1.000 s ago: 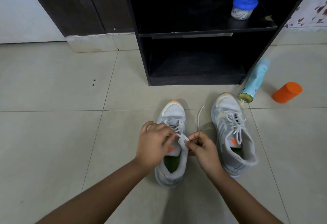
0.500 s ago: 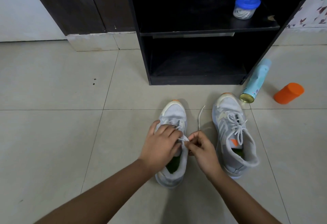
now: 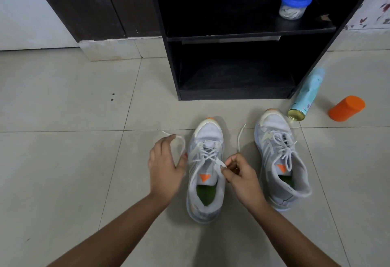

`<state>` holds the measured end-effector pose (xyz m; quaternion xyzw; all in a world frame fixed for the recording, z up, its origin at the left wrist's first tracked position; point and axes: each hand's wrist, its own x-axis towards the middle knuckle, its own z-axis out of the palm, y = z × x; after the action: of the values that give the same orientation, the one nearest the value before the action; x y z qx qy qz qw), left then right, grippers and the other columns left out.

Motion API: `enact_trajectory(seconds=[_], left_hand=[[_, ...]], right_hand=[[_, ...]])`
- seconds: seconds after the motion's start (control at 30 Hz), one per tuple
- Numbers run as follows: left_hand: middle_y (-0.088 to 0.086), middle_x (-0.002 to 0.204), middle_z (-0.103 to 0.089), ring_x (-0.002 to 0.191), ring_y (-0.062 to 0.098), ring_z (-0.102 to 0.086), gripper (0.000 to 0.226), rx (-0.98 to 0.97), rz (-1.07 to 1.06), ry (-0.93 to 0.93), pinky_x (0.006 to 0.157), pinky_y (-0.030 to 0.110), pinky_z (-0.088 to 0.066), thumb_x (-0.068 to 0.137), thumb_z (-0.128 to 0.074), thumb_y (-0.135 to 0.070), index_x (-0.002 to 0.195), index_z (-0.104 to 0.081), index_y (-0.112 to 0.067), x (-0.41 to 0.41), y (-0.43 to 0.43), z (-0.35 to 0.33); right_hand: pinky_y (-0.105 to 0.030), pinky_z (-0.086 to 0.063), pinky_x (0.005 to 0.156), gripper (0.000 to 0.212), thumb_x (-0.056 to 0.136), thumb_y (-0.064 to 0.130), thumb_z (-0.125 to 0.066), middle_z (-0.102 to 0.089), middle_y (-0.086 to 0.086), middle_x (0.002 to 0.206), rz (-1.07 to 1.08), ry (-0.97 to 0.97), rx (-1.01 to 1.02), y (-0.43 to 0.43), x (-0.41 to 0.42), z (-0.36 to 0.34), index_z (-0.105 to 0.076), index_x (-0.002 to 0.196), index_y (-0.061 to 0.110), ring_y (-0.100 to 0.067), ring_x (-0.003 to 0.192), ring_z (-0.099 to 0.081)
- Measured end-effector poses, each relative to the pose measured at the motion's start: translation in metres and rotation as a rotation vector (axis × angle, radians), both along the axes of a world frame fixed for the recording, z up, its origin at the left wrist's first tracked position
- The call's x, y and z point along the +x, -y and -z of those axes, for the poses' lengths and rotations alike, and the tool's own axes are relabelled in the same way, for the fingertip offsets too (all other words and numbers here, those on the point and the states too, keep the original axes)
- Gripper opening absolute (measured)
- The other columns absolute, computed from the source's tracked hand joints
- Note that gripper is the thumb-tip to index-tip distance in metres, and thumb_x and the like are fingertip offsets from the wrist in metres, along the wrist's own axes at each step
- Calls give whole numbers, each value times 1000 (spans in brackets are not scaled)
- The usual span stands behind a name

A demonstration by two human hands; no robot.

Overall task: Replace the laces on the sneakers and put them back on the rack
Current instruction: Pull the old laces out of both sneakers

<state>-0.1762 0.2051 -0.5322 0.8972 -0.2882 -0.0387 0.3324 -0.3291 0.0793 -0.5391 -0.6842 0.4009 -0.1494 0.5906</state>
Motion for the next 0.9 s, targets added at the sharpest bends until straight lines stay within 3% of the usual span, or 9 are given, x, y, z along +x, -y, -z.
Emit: enact_trajectory(seconds=[0.07, 0.17, 0.33, 0.47, 0.53, 0.63, 0.73, 0.83, 0.9], left_hand=[[-9, 110, -53, 99, 8, -45, 34, -9, 142, 53, 83, 24, -39, 87, -61, -38, 116, -54, -24, -9, 5, -8], [-18, 89, -54, 78, 0, -49, 24, 62, 270, -82, 63, 17, -39, 81, -66, -50, 97, -57, -34, -17, 11, -15], [-16, 88, -61, 69, 2, -54, 13, 95, 268, -134, 60, 11, -37, 84, -67, -37, 94, -65, -29, -16, 9, -7], [-12, 76, -68, 70, 4, -62, 9, -86, 195, -391, 67, 22, -48, 83, -70, -18, 79, -72, -26, -17, 7, -4], [-11, 69, -68, 68, 8, -63, 17, -123, 143, -547, 67, 28, -51, 82, -70, -13, 73, -72, -27, -17, 8, -3], [-8, 64, -65, 68, 16, -63, 14, -141, 99, -698, 67, 38, -51, 81, -71, -11, 72, -72, -22, -13, 8, -1], [-4, 65, -61, 71, 23, -63, 6, -149, 70, -731, 66, 38, -52, 82, -71, -13, 79, -70, -18, -12, 8, -1], [-1, 66, -56, 68, 20, -59, 4, -176, 23, -780, 57, 30, -51, 84, -69, -12, 83, -68, -15, -13, 7, -3], [-1, 66, -56, 67, 18, -58, 3, -184, 27, -789, 56, 27, -49, 85, -68, -11, 83, -68, -14, -13, 7, -2]], right_hand=[[-24, -43, 66, 16, 82, 5, -66, -57, 8, 67, -15, -6, -49, -1, -1, -5, -54, 79, 16, -3, 62, -51], [-26, -44, 65, 19, 81, 5, -67, -58, 6, 68, -58, -28, -115, -1, -1, -11, -54, 79, 19, -6, 62, -53], [-28, -43, 62, 20, 76, 16, -68, -56, 9, 66, -156, -157, -251, 0, -2, -21, -51, 79, 25, -7, 62, -52], [-30, -46, 64, 25, 70, 25, -65, -57, 6, 87, -272, -207, -778, -4, 11, -26, -60, 94, 27, -15, 82, -52], [-29, -46, 61, 21, 64, 26, -67, -58, 3, 83, -337, -250, -1044, -7, 26, -22, -65, 84, 23, -20, 80, -55], [-29, -44, 53, 10, 60, 25, -67, -57, 2, 68, -385, -291, -1182, -8, 41, -16, -62, 67, 21, -23, 69, -59], [-27, -43, 53, 6, 73, 27, -59, -57, 4, 71, -364, -261, -1070, -4, 37, -13, -60, 69, 22, -18, 69, -58], [-31, -45, 63, 7, 86, 21, -62, -56, 9, 77, -54, -178, -502, 16, 27, -13, -57, 81, 23, -12, 71, -55], [-36, -49, 73, 9, 85, 13, -62, -60, 4, 81, 82, -169, -282, 33, 18, -6, -58, 84, 21, -22, 80, -61]])
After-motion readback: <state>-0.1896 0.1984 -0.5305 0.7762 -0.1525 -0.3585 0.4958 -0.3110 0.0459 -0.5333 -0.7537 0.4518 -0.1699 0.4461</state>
